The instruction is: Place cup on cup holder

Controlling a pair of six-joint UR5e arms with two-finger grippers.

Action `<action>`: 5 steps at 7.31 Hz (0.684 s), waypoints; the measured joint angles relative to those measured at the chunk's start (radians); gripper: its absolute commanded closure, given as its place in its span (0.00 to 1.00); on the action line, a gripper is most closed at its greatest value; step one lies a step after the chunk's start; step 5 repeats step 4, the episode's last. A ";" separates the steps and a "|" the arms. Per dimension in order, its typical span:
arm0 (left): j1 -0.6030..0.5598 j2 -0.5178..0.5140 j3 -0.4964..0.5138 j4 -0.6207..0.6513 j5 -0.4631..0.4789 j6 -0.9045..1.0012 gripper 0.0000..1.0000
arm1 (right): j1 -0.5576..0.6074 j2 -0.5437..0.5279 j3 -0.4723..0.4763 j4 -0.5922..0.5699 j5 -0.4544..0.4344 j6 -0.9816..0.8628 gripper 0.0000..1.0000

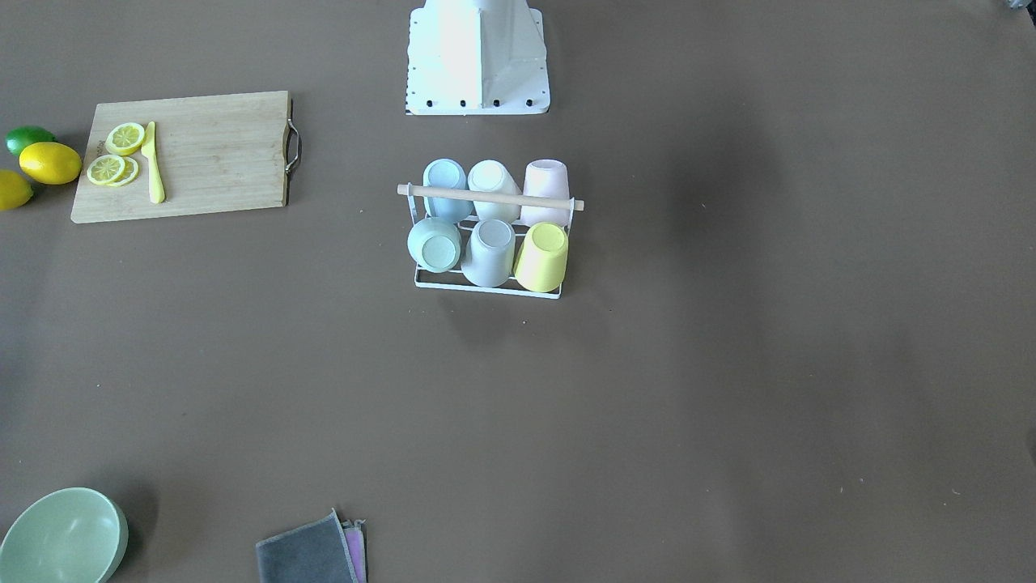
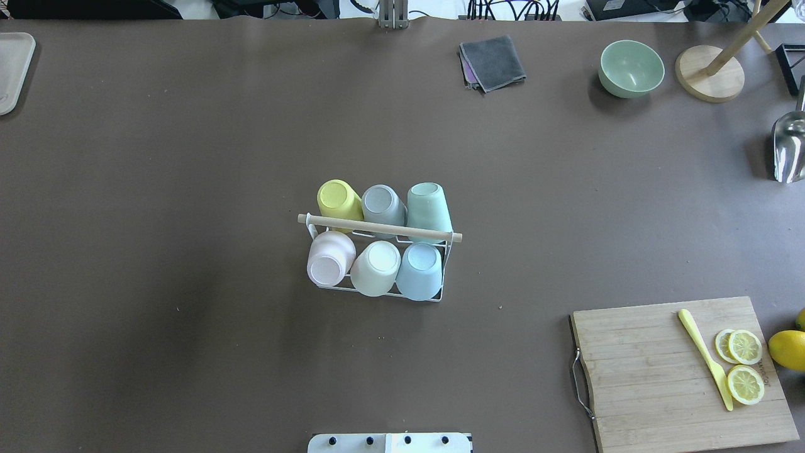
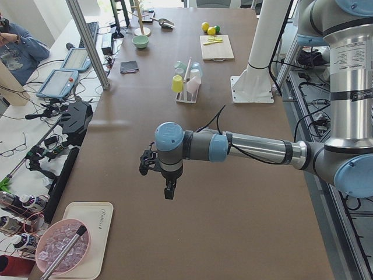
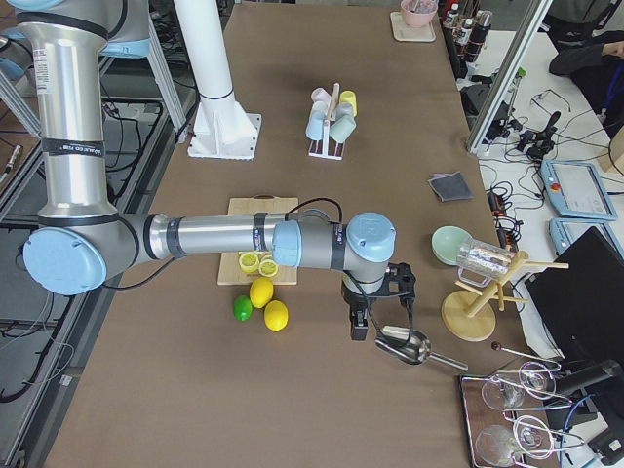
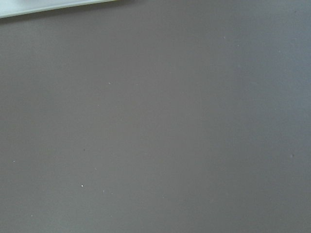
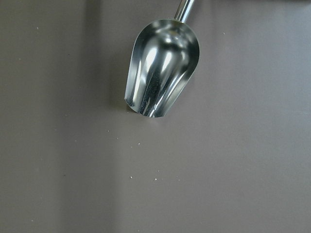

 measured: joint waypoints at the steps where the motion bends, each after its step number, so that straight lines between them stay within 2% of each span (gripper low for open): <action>1: -0.001 0.003 -0.002 0.000 0.000 0.000 0.01 | 0.000 0.000 0.000 0.001 0.000 0.000 0.00; 5: 0.000 0.005 -0.007 0.001 0.000 0.000 0.01 | -0.001 0.004 -0.001 0.000 0.000 0.000 0.00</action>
